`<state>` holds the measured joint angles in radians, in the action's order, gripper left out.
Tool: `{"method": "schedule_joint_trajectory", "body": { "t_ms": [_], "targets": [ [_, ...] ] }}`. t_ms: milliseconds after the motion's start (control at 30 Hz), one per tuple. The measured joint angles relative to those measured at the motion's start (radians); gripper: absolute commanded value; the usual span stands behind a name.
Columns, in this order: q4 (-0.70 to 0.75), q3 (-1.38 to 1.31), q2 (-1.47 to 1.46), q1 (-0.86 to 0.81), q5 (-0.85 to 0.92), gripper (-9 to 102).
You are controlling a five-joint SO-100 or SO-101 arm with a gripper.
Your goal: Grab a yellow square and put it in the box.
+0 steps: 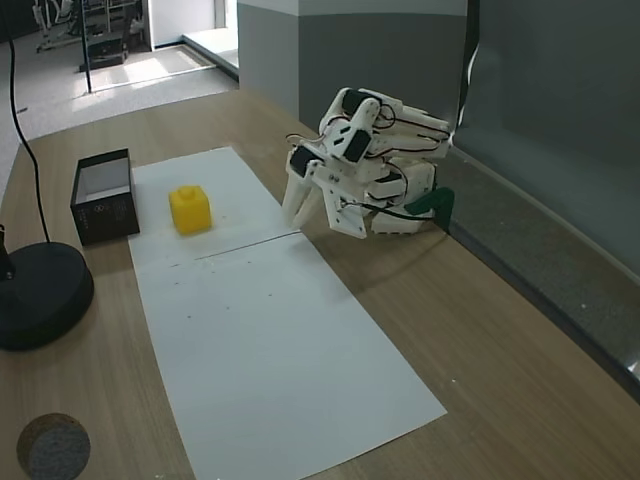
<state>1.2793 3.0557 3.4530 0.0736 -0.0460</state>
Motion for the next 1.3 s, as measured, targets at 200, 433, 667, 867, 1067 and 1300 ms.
{"method": "schedule_joint_trajectory", "body": {
  "t_ms": [200,433,667,867,1067,1300],
  "targets": [
    [0.000,0.000,0.000,0.000,0.000,0],
    [-0.040,-0.012,0.000,-0.017,0.002,1],
    [-0.183,-0.175,-0.005,-0.172,0.149,24],
    [-0.172,-0.410,-0.138,-0.201,0.120,27],
    [-0.061,-0.744,-0.597,-0.247,0.083,36],
    [0.121,-1.203,-1.319,-0.344,0.083,36]
  ]
}}
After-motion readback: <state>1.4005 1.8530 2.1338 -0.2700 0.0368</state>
